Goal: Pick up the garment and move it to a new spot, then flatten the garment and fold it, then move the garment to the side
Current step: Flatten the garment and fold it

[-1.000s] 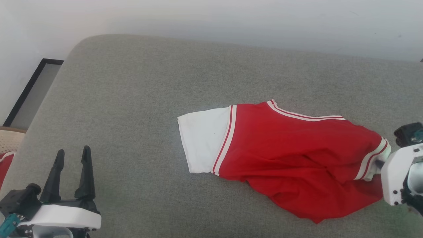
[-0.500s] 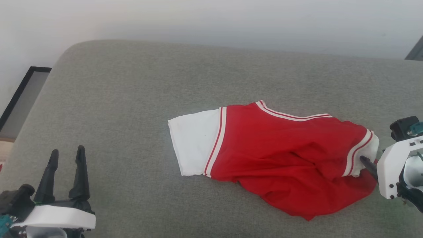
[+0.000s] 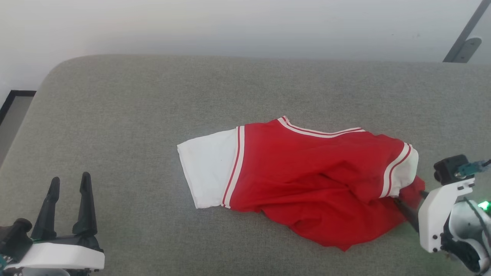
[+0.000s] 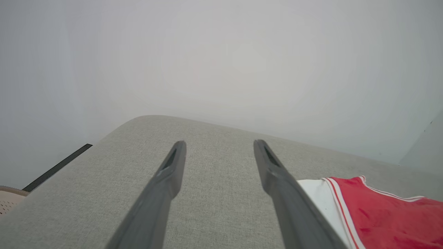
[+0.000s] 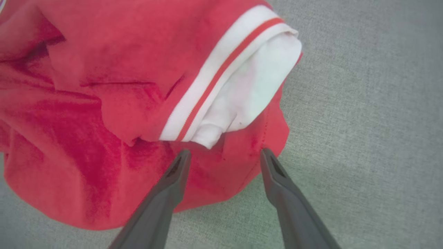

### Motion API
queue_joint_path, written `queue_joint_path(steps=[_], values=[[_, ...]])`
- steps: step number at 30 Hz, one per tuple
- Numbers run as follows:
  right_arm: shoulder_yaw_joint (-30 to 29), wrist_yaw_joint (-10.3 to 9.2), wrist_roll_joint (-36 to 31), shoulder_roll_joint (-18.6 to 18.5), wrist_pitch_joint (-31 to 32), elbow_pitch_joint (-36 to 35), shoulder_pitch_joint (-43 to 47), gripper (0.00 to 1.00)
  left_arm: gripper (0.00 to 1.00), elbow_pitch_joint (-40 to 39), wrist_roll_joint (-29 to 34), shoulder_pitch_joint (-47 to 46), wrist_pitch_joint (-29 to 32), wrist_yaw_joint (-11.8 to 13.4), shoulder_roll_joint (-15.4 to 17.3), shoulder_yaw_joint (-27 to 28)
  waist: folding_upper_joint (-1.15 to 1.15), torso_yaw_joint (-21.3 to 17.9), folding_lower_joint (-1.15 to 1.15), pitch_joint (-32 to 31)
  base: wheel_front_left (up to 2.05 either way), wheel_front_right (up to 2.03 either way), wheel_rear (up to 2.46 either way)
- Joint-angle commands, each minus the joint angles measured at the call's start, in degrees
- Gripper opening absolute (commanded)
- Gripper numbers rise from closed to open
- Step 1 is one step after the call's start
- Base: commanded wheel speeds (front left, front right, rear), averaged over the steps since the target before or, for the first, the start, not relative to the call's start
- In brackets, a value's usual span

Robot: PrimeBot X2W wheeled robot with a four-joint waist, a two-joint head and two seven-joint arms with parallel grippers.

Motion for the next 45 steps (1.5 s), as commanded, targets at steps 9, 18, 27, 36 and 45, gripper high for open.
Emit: queue_joint_path(steps=[9, 18, 27, 36, 45], values=[[-2.12, -0.01, -3.38, 3.98, 2.91, -1.26, 1.47, 1.0, 1.0, -0.37, -0.38, -1.32, -0.26, -0.17, 0.17, -1.14, 0.0, 0.39, 0.0, 1.99, 0.0, 0.0, 0.0], [1.03, -0.02, -7.38, 5.41, 4.55, 6.91, -1.57, 0.0, 1.0, 0.23, -0.14, -2.96, -0.26, -0.17, 0.25, -1.9, 0.0, 1.67, 0.0, 3.26, 0.0, 0.0, 0.0], [2.09, 0.0, -3.0, 5.07, 6.99, 5.01, -0.65, 0.0, 1.0, 0.76, 0.16, -1.68, -0.26, -0.17, 0.26, -1.25, 0.0, 1.47, 0.0, 1.6, 0.0, 0.0, 0.0], [4.14, -0.01, 4.11, 5.32, 13.26, -9.07, 3.93, 0.0, 1.0, 0.35, -0.11, -0.33, -0.26, -0.17, 0.55, -0.91, 0.0, 1.16, 0.0, 0.16, 0.0, 0.0, 0.0], [8.06, -0.01, 3.97, 8.17, 15.02, -13.83, 7.23, 0.0, 1.0, 0.25, -0.47, -0.49, -0.27, -0.17, 0.5, -1.57, 0.0, 1.25, 0.0, 0.43, 0.0, 0.0, 0.0]])
